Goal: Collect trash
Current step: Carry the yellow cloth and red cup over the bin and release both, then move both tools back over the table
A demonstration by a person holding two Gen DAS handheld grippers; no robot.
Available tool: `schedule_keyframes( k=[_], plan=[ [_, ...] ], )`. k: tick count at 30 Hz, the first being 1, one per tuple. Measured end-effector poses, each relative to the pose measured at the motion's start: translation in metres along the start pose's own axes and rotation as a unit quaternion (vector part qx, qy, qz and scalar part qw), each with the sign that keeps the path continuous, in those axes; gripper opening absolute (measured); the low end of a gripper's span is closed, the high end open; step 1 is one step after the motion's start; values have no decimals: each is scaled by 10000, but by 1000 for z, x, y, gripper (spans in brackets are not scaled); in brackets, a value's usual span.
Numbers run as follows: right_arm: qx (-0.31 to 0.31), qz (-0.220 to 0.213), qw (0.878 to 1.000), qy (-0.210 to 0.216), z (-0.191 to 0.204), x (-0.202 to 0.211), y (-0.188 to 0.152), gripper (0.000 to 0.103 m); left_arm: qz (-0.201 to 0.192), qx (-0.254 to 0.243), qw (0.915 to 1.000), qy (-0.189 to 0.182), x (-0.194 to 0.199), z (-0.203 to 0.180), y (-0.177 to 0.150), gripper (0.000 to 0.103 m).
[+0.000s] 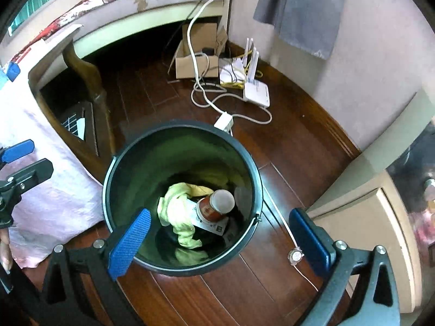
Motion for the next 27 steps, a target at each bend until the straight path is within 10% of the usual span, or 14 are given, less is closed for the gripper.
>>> schedule_keyframes(
  k=[27],
  plan=[
    [775,-1260,9883,371,121,129,68,103,-1001,388,9909,814,115,71,20,101]
  ],
)
Point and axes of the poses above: each gripper's, at about its wrist camera, not at the fingertips, and x roughly against the way its jaws point, z to its left, y to its top, the point moved 7 cm from there along -x, roughly the way its jaws point, and after that the axes turned 5 degrees about x, right-handed, at the moved point
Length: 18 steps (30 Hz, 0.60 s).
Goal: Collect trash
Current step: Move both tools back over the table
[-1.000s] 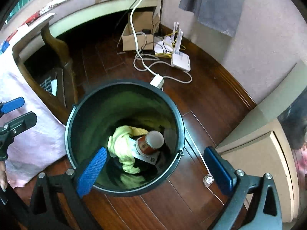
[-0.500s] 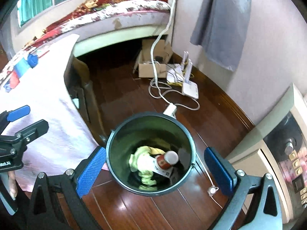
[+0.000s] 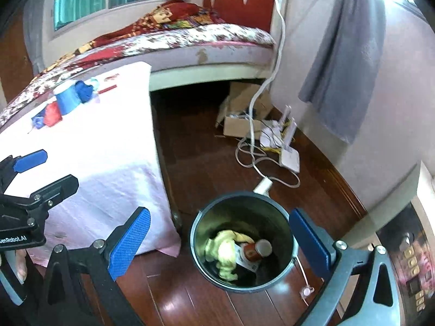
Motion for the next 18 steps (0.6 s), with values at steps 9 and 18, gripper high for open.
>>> schedule_keyframes(
  k=[9,18],
  plan=[
    [351,-375,9978,410,56,2,39,103,-251,345,9978,513,18,67,7,101],
    [665,-519,9928,856,121,-9,76,103,-332,989,9902,925,33,152,1,97]
  ],
)
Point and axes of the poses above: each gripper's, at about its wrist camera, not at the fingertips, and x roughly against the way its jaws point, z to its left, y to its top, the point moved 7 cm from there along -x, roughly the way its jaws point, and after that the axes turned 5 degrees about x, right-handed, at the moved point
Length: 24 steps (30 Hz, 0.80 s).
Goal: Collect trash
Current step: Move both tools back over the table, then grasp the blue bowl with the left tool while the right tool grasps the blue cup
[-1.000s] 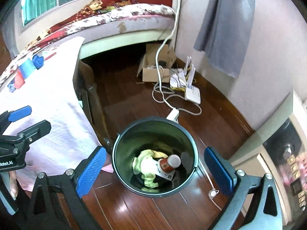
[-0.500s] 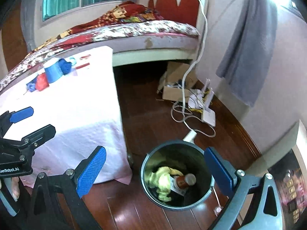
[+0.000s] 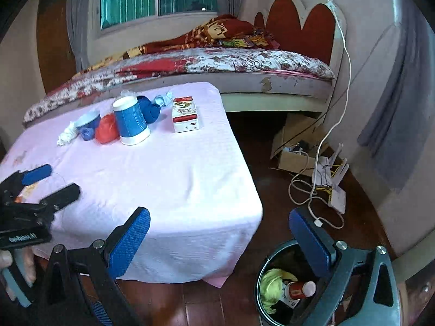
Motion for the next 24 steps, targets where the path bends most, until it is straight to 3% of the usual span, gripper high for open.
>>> schedule_keyframes(
  k=[5,14,24],
  plan=[
    [302,-161,9992,191,35,-14,26,103,42,257,9991,339,-5,51,4,86],
    [794,-382,9941,638,112,-60,86,103,-71,649,9940,880,-29,129,32,84],
    [807,-254,9928,848,153,-132,132,95,132,715,9915,1082,-93,158,60,84]
  ],
)
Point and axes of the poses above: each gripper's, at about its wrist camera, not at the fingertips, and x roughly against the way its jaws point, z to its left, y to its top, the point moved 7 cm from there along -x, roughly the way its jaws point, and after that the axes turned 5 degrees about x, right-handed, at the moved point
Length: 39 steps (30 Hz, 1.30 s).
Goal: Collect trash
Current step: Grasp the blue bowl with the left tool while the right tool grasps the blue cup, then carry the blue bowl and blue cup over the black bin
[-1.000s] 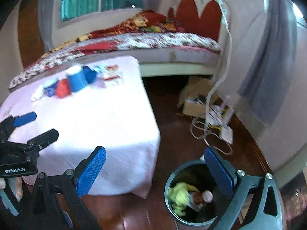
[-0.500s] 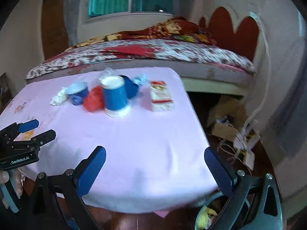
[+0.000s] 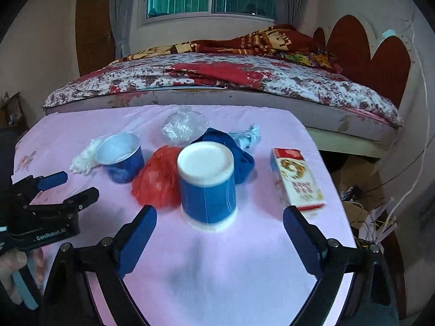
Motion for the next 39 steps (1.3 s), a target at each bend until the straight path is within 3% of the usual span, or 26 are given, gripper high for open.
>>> schedule_keyframes(
  k=[14,19,20,22,30,39],
  plan=[
    [-248,201,9994,114,-4,-60,22,81,342,83,9994,11,-53,-12,25,84],
    [-274,169,9993,173,-3,-63,25,72,371,92,9993,-28,-62,-16,31,84],
    [-277,169,9993,190,-3,-63,26,65,421,103,9990,-47,-65,-17,32,75],
    [-277,165,9993,206,-4,-62,27,60,429,78,9990,-86,-66,-18,33,76],
    [-309,52,9993,178,-15,-32,19,60,156,-126,9996,-181,-23,-24,24,76],
    [-393,-88,9992,27,-36,33,-13,60,-25,-334,9985,-444,35,-47,-3,76]
  ],
)
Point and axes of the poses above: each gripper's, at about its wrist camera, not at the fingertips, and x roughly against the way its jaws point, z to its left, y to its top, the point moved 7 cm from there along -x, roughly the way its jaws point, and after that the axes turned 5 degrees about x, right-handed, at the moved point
